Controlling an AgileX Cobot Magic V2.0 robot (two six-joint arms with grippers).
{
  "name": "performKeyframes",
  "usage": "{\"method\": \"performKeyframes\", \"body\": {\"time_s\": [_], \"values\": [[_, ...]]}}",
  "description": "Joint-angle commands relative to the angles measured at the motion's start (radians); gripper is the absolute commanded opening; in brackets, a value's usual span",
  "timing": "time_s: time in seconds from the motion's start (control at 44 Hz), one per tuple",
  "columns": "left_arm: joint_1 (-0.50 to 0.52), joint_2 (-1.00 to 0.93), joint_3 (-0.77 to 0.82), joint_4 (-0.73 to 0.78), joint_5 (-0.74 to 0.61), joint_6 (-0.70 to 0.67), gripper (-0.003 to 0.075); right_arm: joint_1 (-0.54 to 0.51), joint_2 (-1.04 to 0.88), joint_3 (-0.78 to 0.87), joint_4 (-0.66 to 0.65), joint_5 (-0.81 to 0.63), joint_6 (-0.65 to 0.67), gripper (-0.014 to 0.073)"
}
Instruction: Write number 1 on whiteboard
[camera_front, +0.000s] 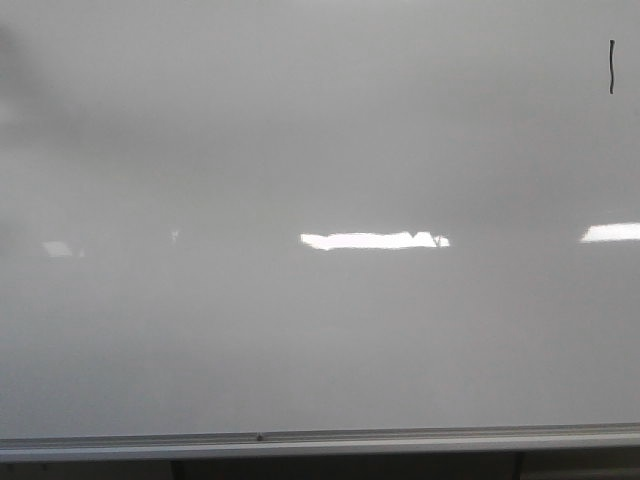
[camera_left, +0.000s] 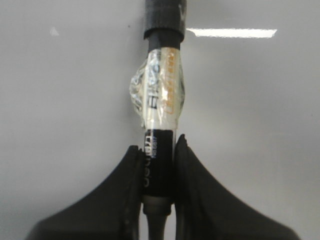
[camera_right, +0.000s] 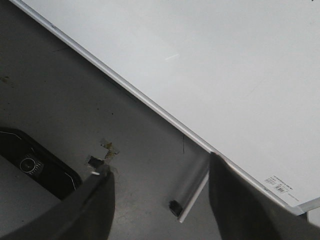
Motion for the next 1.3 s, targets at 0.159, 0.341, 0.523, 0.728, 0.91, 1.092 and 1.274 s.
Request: {"method": "performKeyframes", "body": {"time_s": [0.159, 0.341, 0.523, 0.728, 0.91, 1.092, 1.274], "values": [[-0.005, 0.019, -0.029, 0.002, -0.072, -0.001, 0.0058, -0.005, -0.002, -0.025, -0.009, -0.069, 0.005, 0.0447], [-0.005, 0.019, -0.029, 0.017, -0.072, -0.001, 0.0238, -0.005, -0.002, -0.025, -0.009, -0.069, 0.005, 0.0447], [-0.005, 0.019, -0.029, 0.06, -0.072, -0.001, 0.0334, -0.005, -0.002, -0.025, -0.009, -0.069, 0.005, 0.0447], [-0.005, -0.002, -0.029, 0.062, -0.057, -0.001, 0.0339, -0.005, -0.002, -0.025, -0.009, -0.069, 0.005, 0.0447], [-0.005, -0.034, -0.051, 0.098, -0.014, 0.001, 0.0339, -0.005, -0.002, -0.025, -0.009, -0.069, 0.005, 0.0447], [-0.005, -0.089, -0.143, 0.139, 0.166, 0.001, 0.0339, -0.005, -0.002, -0.025, -0.033, -0.069, 0.04, 0.0447], [-0.005, -0.191, -0.311, 0.195, 0.598, 0.001, 0.0339, -0.005, -0.002, -0.024, -0.162, -0.05, 0.269, 0.0447]]}}
